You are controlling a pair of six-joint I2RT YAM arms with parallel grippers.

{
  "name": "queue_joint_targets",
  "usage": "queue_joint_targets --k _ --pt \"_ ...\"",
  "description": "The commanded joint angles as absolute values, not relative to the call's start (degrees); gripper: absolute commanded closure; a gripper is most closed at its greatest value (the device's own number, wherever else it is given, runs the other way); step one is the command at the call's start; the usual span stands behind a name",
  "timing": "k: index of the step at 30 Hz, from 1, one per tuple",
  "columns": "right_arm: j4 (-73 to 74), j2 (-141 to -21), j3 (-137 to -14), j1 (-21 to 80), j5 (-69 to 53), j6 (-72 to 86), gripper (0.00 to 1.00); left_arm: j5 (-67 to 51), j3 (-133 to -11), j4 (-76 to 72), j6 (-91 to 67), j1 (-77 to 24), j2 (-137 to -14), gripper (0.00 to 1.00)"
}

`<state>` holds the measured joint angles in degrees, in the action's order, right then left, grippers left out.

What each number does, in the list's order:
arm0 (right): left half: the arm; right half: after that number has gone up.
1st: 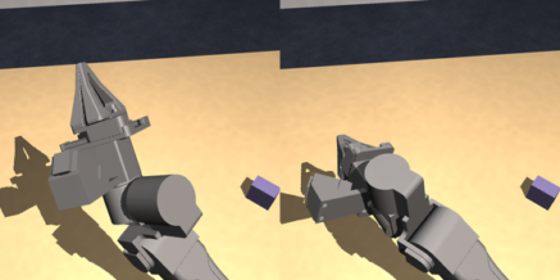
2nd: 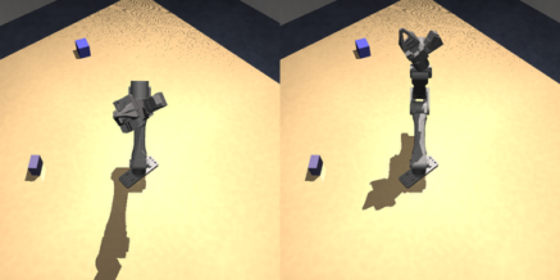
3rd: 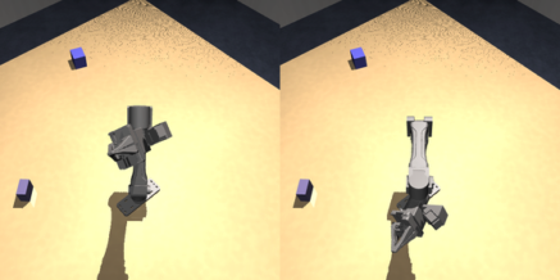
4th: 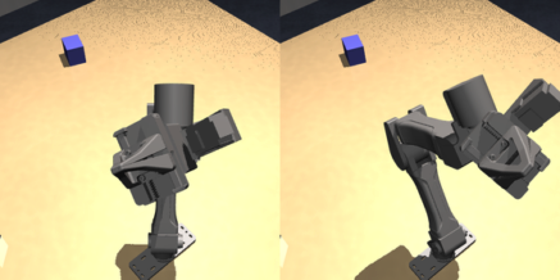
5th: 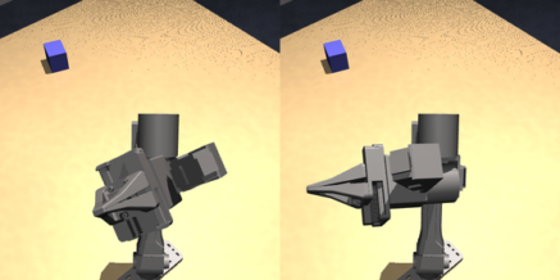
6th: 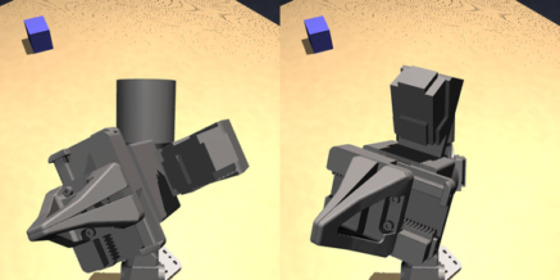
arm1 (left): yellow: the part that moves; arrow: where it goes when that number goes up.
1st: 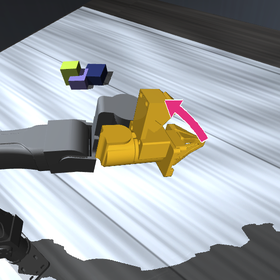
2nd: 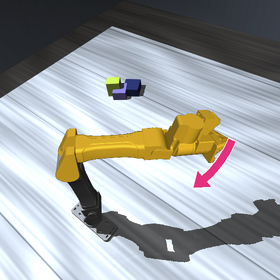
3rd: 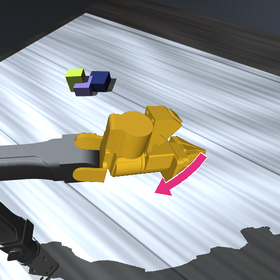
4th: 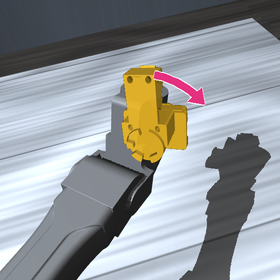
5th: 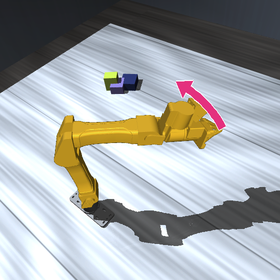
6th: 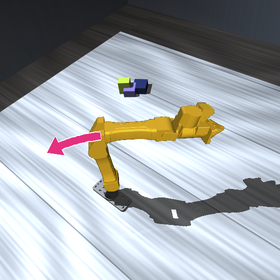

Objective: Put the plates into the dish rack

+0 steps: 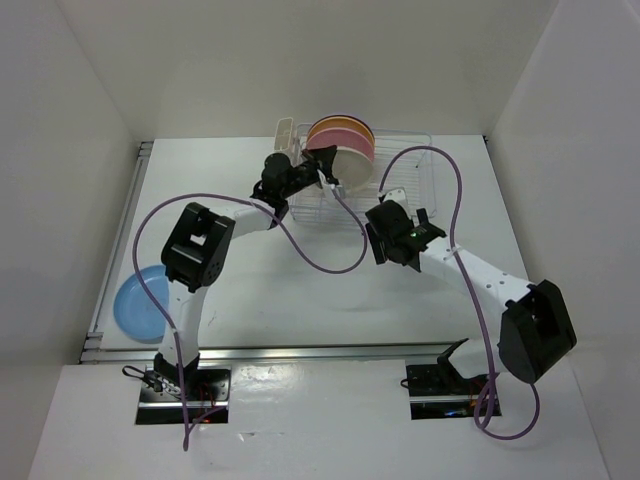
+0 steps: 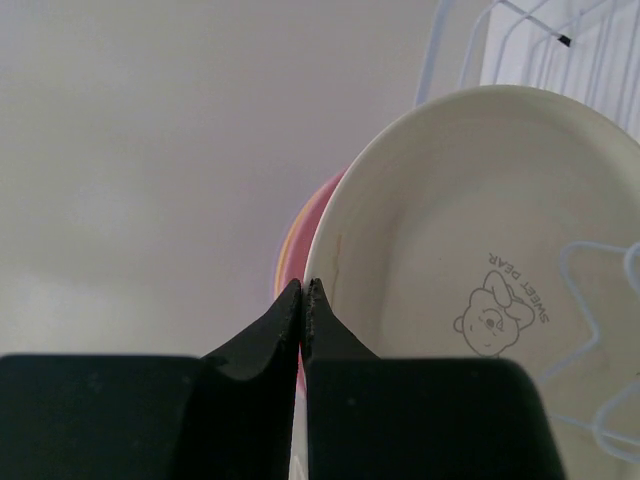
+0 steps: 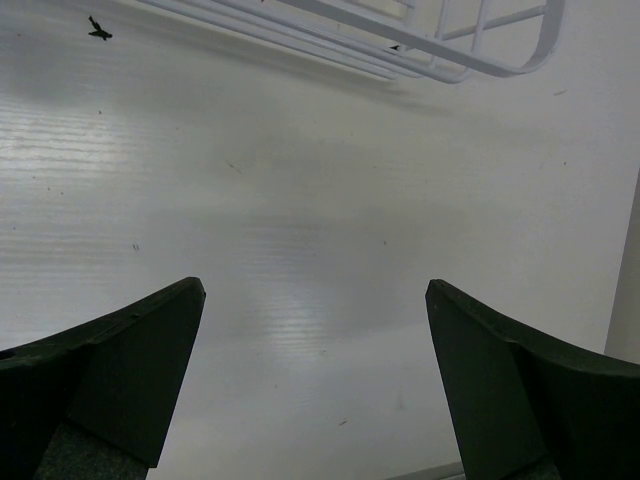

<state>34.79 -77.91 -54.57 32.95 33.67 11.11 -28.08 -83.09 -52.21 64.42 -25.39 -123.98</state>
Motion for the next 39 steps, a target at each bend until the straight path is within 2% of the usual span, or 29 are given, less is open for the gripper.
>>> queue_joint_targets --k 1,2,5,7,10,12,15,17,25,26,28,29,31,32,33,34,37,38,39 --pt "36.0 -75.5 -58.2 32.7 35.8 11.8 0.0 -30.3 -83.2 -54.9 63.6 -25.9 -124.8 1.0" --pt "36.0 -75.5 -58.2 32.7 35.8 11.8 0.0 -29.6 -82.6 -54.9 63.5 -25.9 -124.8 0.98" --pt "36.6 -75.5 -58.2 32.7 36.3 11.2 0.0 -29.1 -81.2 -55.5 62.4 -26.5 -125.3 0.56" --pt "36.6 -75.0 -58.2 32.7 36.3 11.2 0.0 -28.4 -81.2 -54.9 61.0 -26.5 -125.3 0.39" --pt "37.1 -74.4 -57.7 32.7 36.3 11.8 0.0 -25.7 -80.6 -54.9 58.8 -26.5 -123.8 0.24" --pt "37.1 -73.9 -57.0 32.7 36.3 11.8 0.0 -23.4 -79.2 -55.9 57.7 -26.5 -122.4 0.19" --pt "36.6 -73.2 -56.3 32.7 36.3 11.8 0.0 -21.0 -76.6 -56.0 56.3 -27.1 -117.6 0.19" --pt "36.0 -72.1 -55.7 32.7 35.7 11.8 0.0 -15.5 -74.4 -56.0 54.5 -27.8 -114.7 0.14" --pt "33.3 -69.2 -55.4 32.7 33.0 11.2 0.0 9.9 -70.9 -42.2 44.3 -31.7 -94.8 0.05" --pt "34.2 -68.6 -55.9 32.7 33.0 11.2 0.0 17.1 -72.2 -31.3 38.6 -31.7 -91.6 0.03" --pt "35.0 -68.6 -57.5 32.7 33.5 11.2 0.0 22.8 -76.0 -17.6 29.5 -30.9 -89.1 0.03" --pt "35.0 -67.7 -57.5 32.7 34.2 10.2 0.0 25.5 -76.7 -3.5 17.9 -28.4 -87.4 0.07" --pt "33.2 -66.3 -58.0 32.7 34.2 8.8 0.0 28.4 -78.8 12.2 4.1 -25.1 -87.4 0.12" --pt "31.3 -65.5 -58.0 32.7 34.2 7.5 0.0 29.3 -78.8 20.0 -7.5 -21.6 -87.4 0.13" --pt "30.4 -65.5 -58.0 32.7 33.7 6.9 0.0 30.0 -76.7 31.7 -12.6 -19.7 -87.4 0.13" --pt "29.8 -65.5 -58.0 32.7 32.9 6.9 0.0 30.5 -74.3 35.0 -16.5 -17.9 -87.4 0.12" --pt "29.3 -65.0 -58.0 32.7 31.1 6.9 0.0 19.9 -64.0 37.9 -21.7 -5.7 -84.6 0.1" --pt "29.3 -65.0 -58.0 32.7 30.6 6.9 0.0 9.9 -62.1 36.1 -21.1 1.9 -82.9 0.1" --pt "29.3 -63.6 -58.0 32.7 30.6 7.5 0.0 4.9 -60.7 35.4 -21.1 5.8 -82.3 0.1"
